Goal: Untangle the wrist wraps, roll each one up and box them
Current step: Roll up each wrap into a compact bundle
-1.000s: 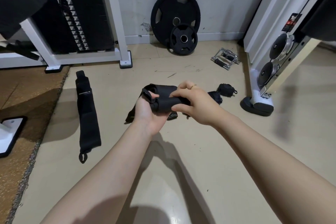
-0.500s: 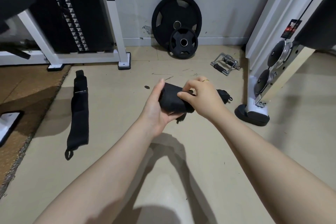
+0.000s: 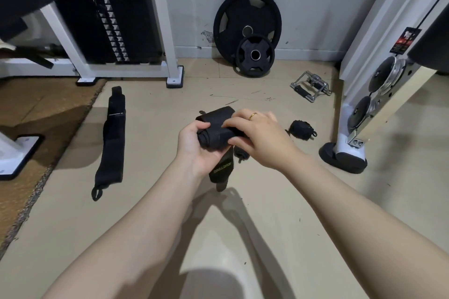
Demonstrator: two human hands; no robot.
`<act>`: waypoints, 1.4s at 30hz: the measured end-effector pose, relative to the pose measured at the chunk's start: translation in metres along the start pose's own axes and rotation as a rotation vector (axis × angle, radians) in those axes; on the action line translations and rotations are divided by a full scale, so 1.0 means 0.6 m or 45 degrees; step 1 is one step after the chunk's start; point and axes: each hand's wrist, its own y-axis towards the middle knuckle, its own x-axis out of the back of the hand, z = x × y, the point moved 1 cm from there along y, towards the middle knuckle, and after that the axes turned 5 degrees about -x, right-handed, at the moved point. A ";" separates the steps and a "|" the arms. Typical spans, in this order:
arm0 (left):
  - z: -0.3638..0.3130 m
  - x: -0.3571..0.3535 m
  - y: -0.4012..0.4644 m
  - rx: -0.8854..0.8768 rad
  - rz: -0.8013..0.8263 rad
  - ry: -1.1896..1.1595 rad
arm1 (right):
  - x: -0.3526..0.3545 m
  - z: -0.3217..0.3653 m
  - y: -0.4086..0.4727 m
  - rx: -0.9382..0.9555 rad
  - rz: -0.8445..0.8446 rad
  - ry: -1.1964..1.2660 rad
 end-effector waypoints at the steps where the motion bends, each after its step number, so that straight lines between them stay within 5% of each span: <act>1: -0.003 0.004 -0.001 -0.012 0.017 0.046 | 0.001 0.000 0.003 -0.028 0.040 0.045; 6: -0.011 0.023 0.009 0.044 0.134 0.164 | 0.013 0.010 0.022 -0.325 0.082 0.497; 13: -0.024 0.025 0.017 0.006 0.418 0.216 | 0.003 0.019 0.040 -0.714 -0.139 0.226; 16: -0.020 0.025 0.012 -0.104 0.455 0.669 | -0.010 0.015 0.051 -0.888 -0.222 0.265; 20: -0.025 0.023 0.024 -0.258 0.280 0.750 | -0.031 0.040 0.040 -0.607 -0.488 0.475; 26: -0.054 0.028 0.038 -0.091 0.205 0.439 | -0.032 0.039 0.033 -0.136 -0.178 0.146; 33: -0.073 0.052 0.041 0.171 0.328 0.303 | -0.009 0.048 0.043 -0.137 0.011 0.243; 39: -0.063 0.056 0.044 0.086 0.369 0.471 | -0.008 0.043 0.042 -0.386 0.227 0.672; 42: -0.062 0.066 0.041 0.109 0.408 0.414 | -0.017 0.038 0.040 -0.393 0.156 0.712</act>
